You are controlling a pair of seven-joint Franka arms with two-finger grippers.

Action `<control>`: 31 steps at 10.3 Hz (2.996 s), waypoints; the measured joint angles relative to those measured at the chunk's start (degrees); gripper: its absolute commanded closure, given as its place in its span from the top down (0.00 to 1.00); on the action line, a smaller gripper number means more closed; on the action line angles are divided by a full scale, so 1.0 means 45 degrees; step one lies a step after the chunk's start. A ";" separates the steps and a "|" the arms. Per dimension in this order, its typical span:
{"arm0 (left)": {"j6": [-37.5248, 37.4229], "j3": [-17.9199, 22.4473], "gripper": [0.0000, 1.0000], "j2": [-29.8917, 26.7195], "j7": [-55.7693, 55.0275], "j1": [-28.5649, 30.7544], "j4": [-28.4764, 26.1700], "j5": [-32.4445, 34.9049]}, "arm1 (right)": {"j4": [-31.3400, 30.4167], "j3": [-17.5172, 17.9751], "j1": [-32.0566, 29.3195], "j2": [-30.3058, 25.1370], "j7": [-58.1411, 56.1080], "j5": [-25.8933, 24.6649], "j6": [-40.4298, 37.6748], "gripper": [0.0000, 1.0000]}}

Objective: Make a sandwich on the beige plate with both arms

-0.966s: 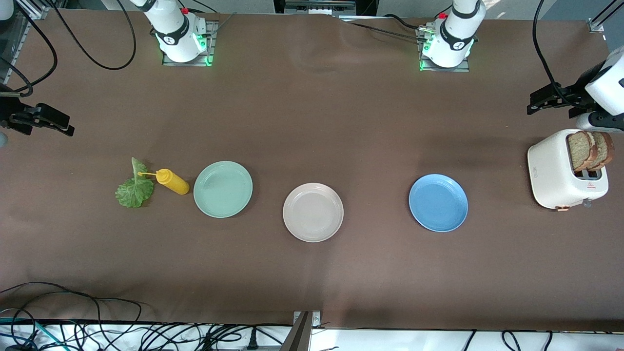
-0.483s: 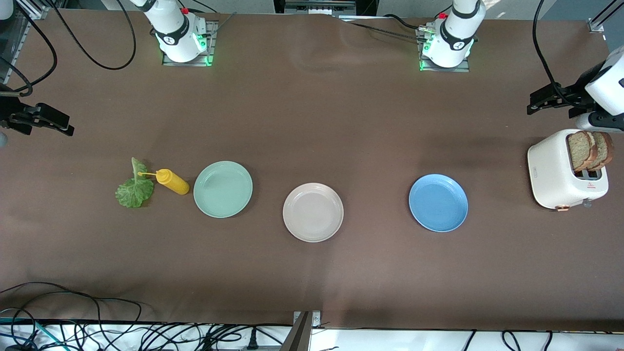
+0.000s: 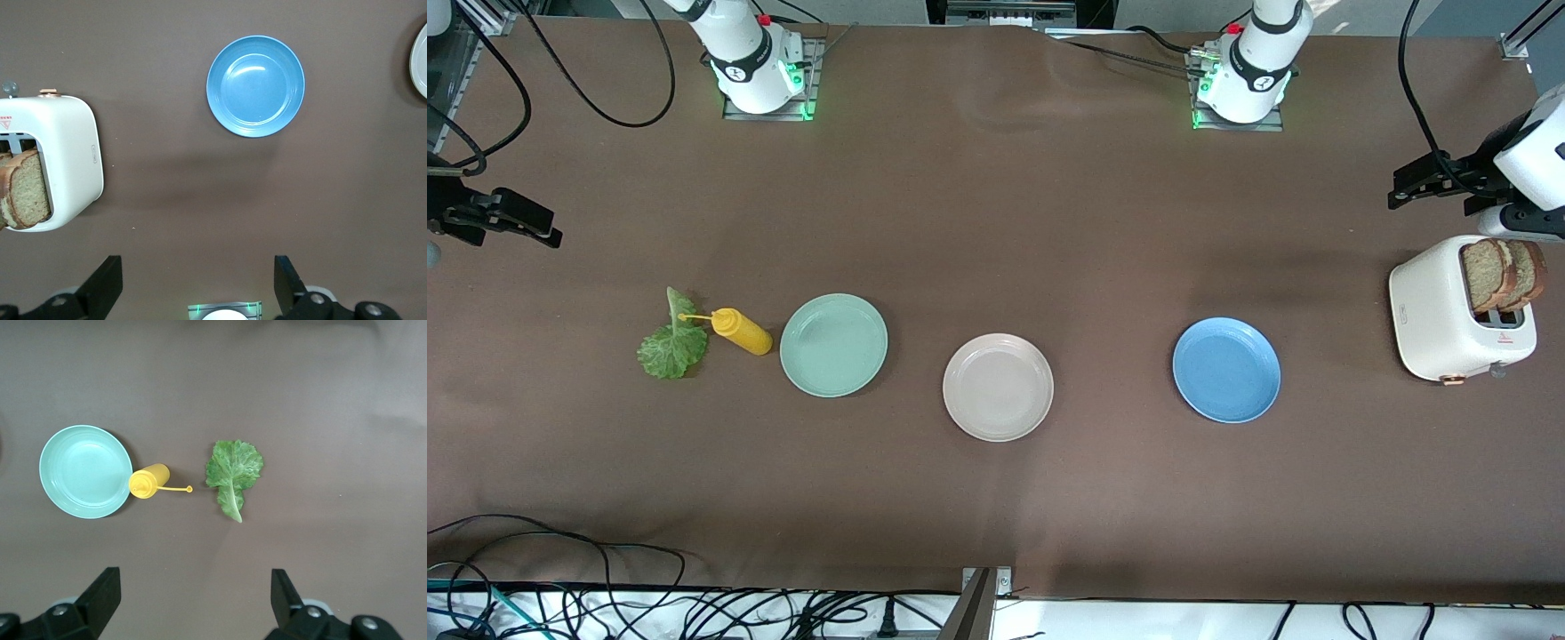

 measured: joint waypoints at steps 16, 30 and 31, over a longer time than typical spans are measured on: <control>0.2698 0.0153 1.00 0.0720 0.4751 0.4546 -0.2075 0.0103 | 0.0008 0.0004 0.0020 -0.0006 -0.0004 0.0000 -0.0018 1.00; 0.5228 0.0128 0.83 0.2818 0.6489 0.6020 -0.3141 0.0119 | 0.0010 0.0007 0.0025 -0.0006 -0.0011 0.0000 -0.0051 1.00; 0.5249 0.0128 0.42 0.2905 0.6492 0.6036 -0.3142 0.0119 | 0.0010 0.0006 0.0023 -0.0006 -0.0011 0.0000 -0.0052 1.00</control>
